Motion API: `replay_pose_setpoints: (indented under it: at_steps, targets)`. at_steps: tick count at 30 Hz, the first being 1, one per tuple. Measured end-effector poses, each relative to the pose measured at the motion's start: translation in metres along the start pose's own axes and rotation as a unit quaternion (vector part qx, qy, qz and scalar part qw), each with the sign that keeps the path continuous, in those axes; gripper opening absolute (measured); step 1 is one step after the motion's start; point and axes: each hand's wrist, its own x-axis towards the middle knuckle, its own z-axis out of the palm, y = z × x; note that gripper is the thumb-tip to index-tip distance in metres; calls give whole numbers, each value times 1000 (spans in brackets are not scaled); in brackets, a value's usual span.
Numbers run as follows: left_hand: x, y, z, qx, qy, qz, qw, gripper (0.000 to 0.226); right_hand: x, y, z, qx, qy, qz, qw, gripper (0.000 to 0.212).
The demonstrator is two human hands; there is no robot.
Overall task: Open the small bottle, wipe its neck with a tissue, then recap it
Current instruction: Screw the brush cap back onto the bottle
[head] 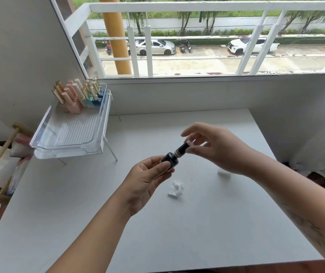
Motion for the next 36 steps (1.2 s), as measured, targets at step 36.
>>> replay_pose_setpoints:
  at_steps: [36]
  targets:
    - [-9,12,3,76,49,67,994,39,0,13,9,103,-19,24,994,14]
